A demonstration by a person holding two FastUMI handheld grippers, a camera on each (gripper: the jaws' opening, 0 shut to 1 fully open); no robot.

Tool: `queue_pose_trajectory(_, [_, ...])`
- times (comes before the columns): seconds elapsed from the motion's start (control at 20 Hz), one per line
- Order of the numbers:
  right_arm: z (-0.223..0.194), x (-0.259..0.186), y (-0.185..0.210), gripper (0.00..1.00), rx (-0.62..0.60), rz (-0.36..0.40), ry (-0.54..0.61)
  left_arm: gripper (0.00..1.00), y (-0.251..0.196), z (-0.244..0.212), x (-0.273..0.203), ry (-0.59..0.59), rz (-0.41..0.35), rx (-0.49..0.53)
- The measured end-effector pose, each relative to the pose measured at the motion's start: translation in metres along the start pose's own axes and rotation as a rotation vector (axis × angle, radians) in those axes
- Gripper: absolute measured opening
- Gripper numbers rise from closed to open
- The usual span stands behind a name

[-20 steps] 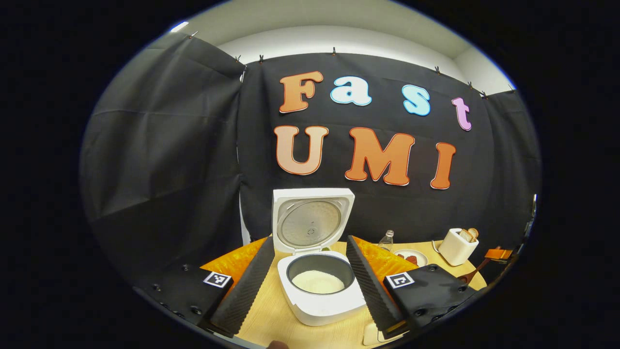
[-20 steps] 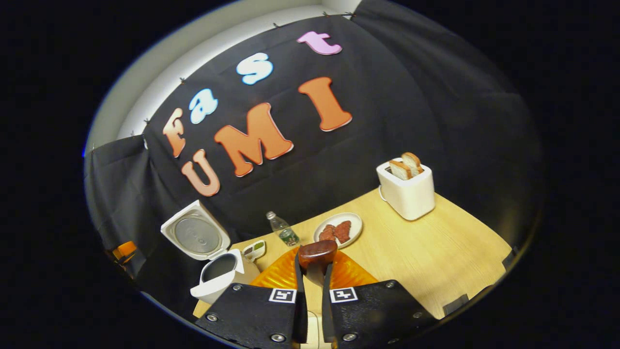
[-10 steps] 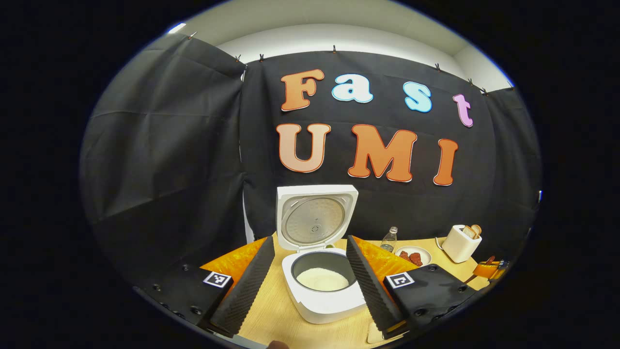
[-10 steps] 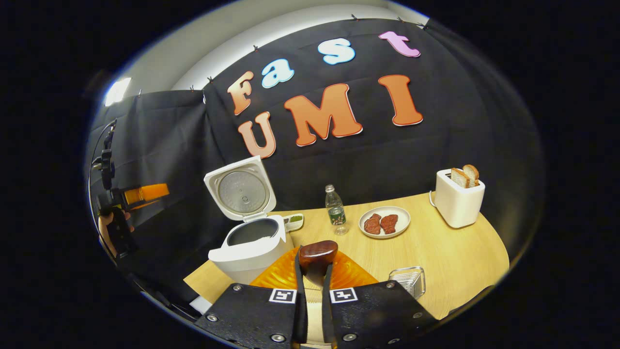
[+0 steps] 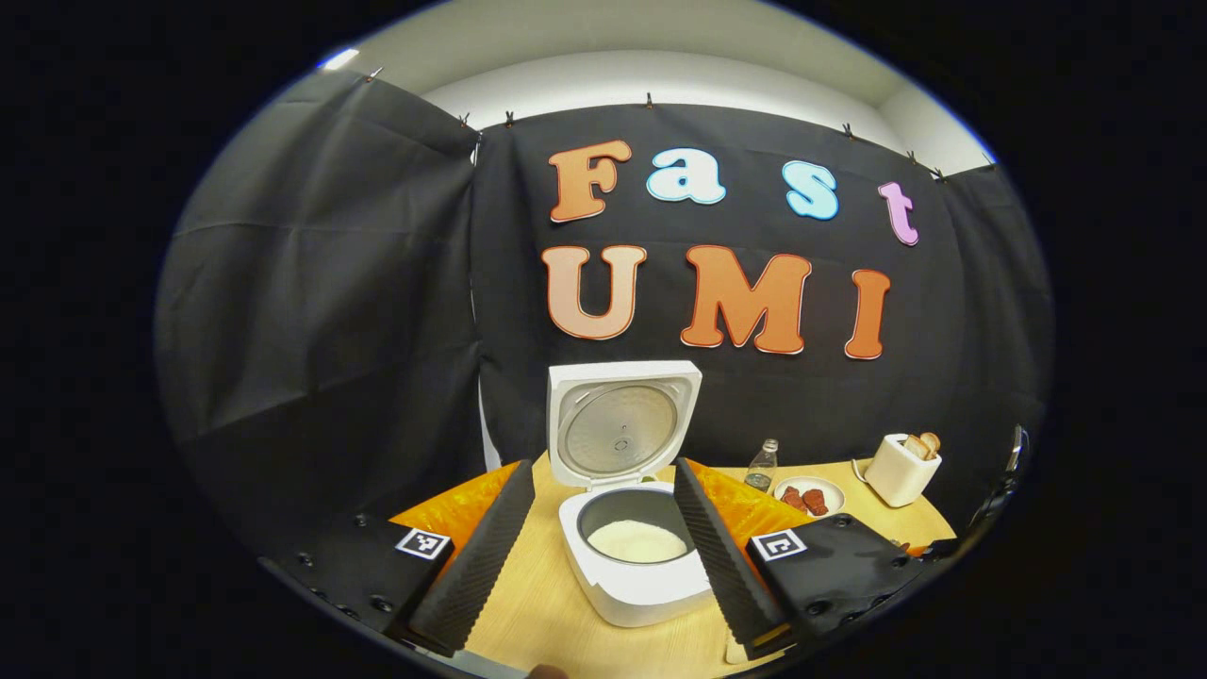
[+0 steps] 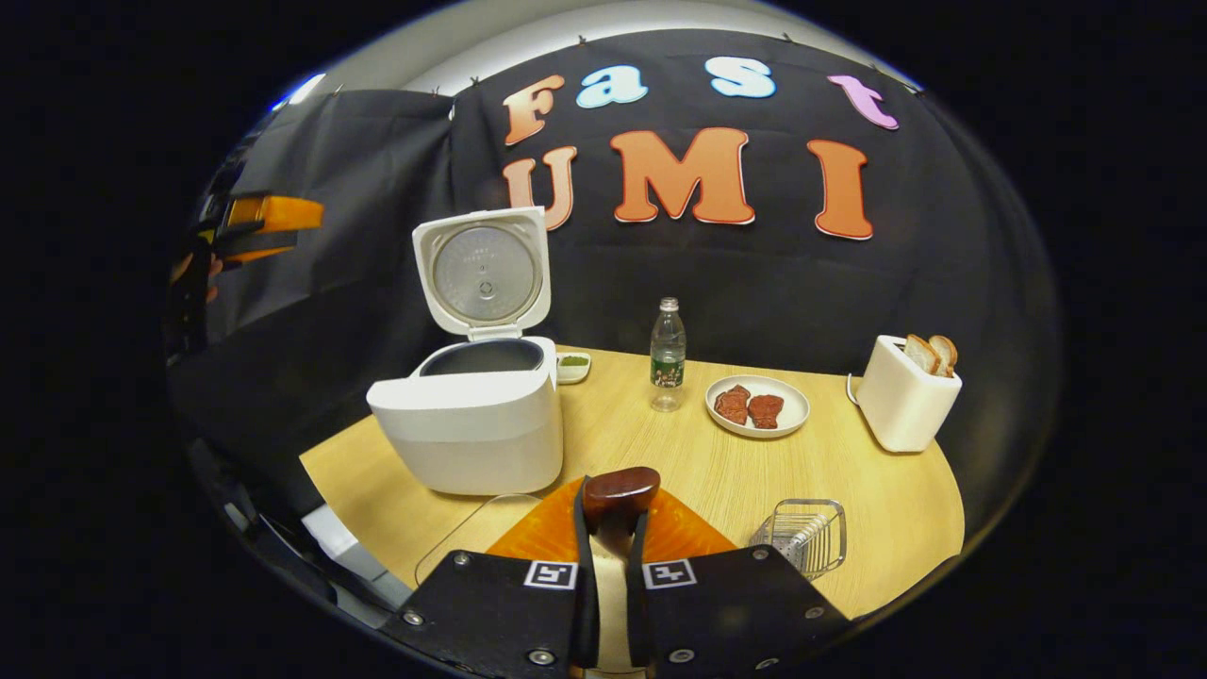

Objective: Close the left gripper, press the button to open the rice cooker; take a wooden spoon from the chopstick holder with the right hand, scoop a spoonful of rice and pour it into the rice cooker, then put the wooden spoon back into the chopstick holder.

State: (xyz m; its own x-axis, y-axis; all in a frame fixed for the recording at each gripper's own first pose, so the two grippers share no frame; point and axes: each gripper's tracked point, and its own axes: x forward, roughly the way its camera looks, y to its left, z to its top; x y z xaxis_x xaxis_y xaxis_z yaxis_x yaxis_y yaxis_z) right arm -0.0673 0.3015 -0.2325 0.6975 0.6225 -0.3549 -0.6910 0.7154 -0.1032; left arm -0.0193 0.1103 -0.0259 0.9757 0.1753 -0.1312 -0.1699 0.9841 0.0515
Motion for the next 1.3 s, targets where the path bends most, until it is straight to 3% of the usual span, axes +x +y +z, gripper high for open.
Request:
queue_pose_trajectory(0.15, [-0.006,0.003,0.010,0.11,-0.072,0.015,-0.008,1.00,0.008,-0.002,-0.004,0.003,0.020,0.014])
queue_pose_trajectory(0.25, [-0.010,0.007,0.010,0.11,-0.046,0.022,-0.015,1.00,0.015,-0.003,-0.008,0.005,0.032,0.018])
queue_pose_trajectory(0.3, [-0.014,0.009,0.008,0.07,-0.004,0.029,0.000,1.00,0.017,-0.004,-0.009,0.005,0.035,0.015])
queue_pose_trajectory(0.35, [-0.017,0.012,0.006,0.11,0.055,0.031,0.011,1.00,0.017,-0.005,-0.009,0.007,0.036,0.009])
queue_pose_trajectory(0.55, [-0.015,0.017,0.001,0.11,0.321,0.033,0.015,1.00,0.022,-0.012,-0.011,0.019,0.038,-0.015])
queue_pose_trajectory(0.75, [-0.021,0.017,0.013,0.11,0.542,0.086,0.043,1.00,0.022,-0.015,-0.008,0.027,0.037,-0.030])
queue_pose_trajectory(0.95, [-0.025,0.019,0.034,0.11,0.655,0.122,0.065,1.00,0.017,-0.017,-0.003,0.028,0.029,-0.030])
queue_pose_trajectory(1.05, [-0.027,0.021,0.035,0.11,0.709,0.089,0.077,1.00,0.016,-0.016,-0.001,0.027,0.024,-0.032])
queue_pose_trajectory(1.3, [-0.040,0.028,0.017,0.11,0.937,-0.110,0.116,1.00,0.011,-0.020,0.004,0.034,0.018,-0.057])
